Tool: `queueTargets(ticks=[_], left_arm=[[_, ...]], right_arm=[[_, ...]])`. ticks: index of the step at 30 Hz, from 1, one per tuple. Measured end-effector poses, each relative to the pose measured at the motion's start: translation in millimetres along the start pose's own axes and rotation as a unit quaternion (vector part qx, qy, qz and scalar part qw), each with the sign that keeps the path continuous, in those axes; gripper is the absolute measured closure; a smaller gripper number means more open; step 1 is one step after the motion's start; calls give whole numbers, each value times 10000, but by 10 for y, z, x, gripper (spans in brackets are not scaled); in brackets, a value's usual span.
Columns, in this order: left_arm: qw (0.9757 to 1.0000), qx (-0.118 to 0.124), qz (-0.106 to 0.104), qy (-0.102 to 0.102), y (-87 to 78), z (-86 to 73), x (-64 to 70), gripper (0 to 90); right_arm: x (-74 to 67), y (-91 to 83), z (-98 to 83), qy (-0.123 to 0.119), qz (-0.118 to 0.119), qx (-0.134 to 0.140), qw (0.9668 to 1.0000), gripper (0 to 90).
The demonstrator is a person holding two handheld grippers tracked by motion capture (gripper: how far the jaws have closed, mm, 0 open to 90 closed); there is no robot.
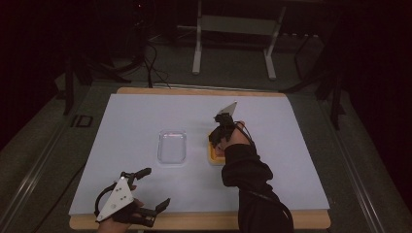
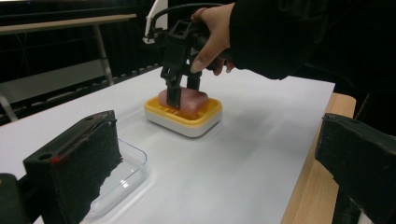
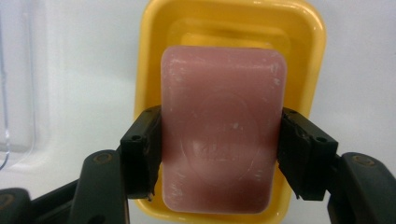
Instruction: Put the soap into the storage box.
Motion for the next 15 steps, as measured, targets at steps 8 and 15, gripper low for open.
queueTargets(ticks=[8, 15], left_arm=[[10000, -10, 5, 35, -1, -4, 1, 3], [10000, -34, 4, 34, -1, -9, -1, 4]], right_arm=[[14, 115, -6, 53, 23, -73, 10000, 374], [11, 149, -10, 7, 53, -118, 9999, 365]])
Point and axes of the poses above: each handheld gripper's, and its own axes: y roughly forward along the jaws, z roughly out of its top, x roughly to its right, the point moved 3 cm from there along y, roughly forward along the jaws, and after that the axes turned 15 degrees about -y, right-handed, at the moved point
